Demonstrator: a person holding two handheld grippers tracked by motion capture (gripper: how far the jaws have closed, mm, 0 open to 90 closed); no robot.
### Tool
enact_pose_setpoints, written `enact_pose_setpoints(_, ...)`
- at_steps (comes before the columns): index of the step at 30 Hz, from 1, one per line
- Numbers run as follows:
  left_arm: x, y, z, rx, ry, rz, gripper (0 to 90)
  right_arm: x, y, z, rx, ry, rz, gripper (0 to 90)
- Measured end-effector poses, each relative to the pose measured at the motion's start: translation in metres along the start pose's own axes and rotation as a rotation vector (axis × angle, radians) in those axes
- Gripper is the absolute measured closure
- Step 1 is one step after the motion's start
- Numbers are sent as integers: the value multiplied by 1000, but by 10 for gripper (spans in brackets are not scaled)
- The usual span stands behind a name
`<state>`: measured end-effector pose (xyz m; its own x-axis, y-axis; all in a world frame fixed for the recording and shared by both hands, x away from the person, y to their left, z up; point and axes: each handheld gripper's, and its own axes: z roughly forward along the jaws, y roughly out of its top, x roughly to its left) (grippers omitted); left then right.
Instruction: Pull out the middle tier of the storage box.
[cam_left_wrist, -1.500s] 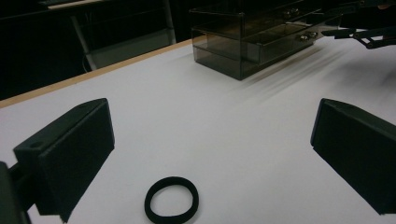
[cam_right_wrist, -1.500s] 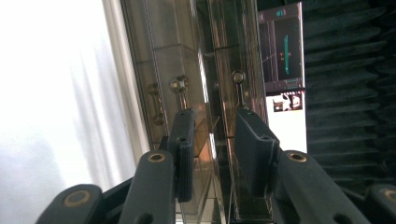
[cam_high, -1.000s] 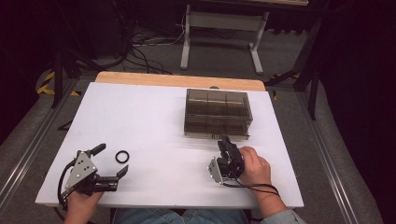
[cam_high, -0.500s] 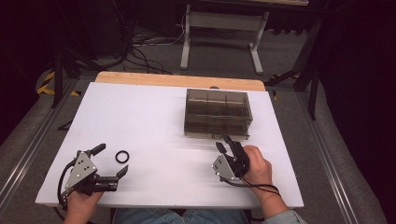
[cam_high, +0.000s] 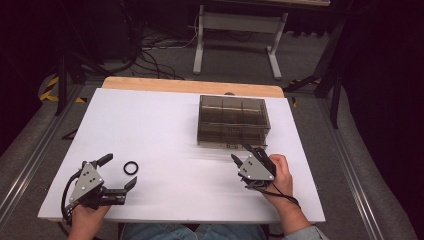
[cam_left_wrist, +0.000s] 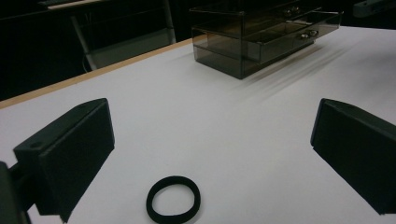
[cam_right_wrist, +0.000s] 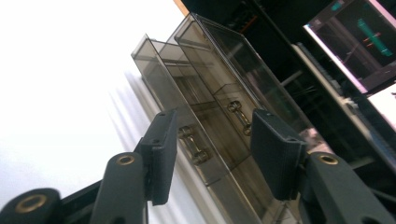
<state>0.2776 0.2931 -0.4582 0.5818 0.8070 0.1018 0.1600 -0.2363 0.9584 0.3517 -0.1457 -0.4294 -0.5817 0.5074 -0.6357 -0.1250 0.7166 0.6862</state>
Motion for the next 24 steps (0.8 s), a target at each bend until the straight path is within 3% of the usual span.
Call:
enact_pose_setpoints(6, 0, 0, 0, 1, -1, 1, 3, -9, -1, -5, -35, 42, 81, 491)
enact_pose_setpoints(12, 0, 0, 0, 0, 0, 0, 3, -19, -2, -6, -39, 122, 168, 468)
enact_pose_setpoints(24, 0, 0, 0, 1, 0, 1, 3, -34, -7, -6, -80, 214, 311, 292)
